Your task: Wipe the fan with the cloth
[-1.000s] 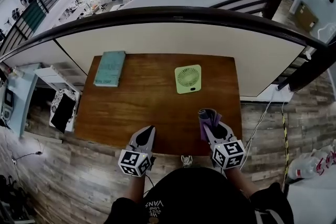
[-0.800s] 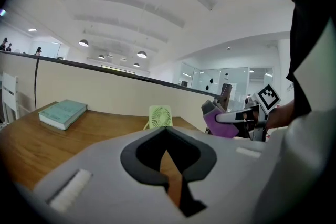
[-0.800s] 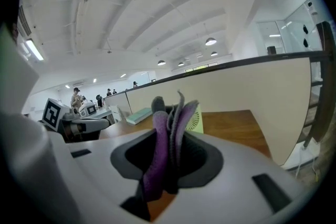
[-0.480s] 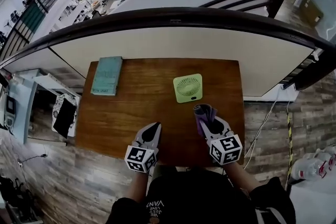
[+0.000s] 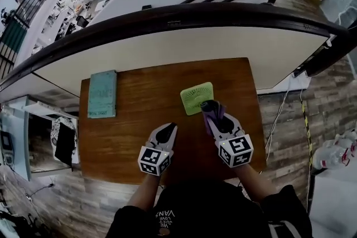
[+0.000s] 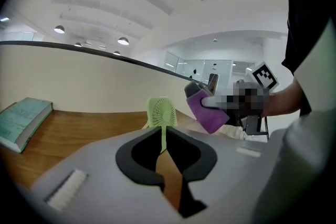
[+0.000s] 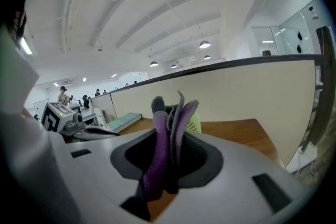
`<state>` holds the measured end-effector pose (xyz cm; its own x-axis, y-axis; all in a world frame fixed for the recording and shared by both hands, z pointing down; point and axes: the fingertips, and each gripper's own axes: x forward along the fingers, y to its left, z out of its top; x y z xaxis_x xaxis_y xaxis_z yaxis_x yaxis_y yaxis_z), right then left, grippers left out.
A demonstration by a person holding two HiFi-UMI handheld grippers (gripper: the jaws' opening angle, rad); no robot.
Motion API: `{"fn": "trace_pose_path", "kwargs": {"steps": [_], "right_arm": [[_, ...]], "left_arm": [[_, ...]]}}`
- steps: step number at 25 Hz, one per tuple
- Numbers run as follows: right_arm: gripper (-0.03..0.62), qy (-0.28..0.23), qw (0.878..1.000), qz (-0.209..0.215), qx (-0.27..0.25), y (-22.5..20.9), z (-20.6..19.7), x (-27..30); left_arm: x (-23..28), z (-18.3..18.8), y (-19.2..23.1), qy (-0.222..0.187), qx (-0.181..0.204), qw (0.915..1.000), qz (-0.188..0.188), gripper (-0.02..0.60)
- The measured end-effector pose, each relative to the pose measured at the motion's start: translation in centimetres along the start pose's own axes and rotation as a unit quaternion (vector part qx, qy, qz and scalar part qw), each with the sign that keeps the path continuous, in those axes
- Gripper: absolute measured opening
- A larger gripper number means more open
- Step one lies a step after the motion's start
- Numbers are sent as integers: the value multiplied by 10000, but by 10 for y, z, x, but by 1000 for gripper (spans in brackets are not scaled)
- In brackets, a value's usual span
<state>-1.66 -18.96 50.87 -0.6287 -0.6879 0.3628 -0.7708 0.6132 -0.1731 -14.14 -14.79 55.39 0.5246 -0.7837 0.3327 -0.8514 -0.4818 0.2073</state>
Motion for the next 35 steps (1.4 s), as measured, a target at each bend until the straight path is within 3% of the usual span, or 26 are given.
{"fn": "trace_pose_path", "kwargs": {"steps": [3,6,14,21,23,25,35], "right_arm": [[117,-39,10000,-77,-46,0,2,16],[117,-84,9998,-70,-158,2,2,31],[117,-169,9979,149,-606,17,3,64],[117,-171,9972,341,-643,31,-2,86],[117,-132,9975,331,-606,31,-6,90],[117,-139,9979,308,-545,30,-6,91],[117,-14,9984,124,-544,6,-10,85]], "left_arm": [[19,-4,8,120,-36,9998,-172,31],[38,-14,13,296,-50,9989,-368,115],[79,-24,21,579,198,9946,-835,146],[105,-25,22,764,449,9917,-927,144],[106,-26,24,810,554,9912,-885,86],[107,-24,25,771,625,9911,-882,81],[108,-29,27,849,562,9908,-887,78]]}}
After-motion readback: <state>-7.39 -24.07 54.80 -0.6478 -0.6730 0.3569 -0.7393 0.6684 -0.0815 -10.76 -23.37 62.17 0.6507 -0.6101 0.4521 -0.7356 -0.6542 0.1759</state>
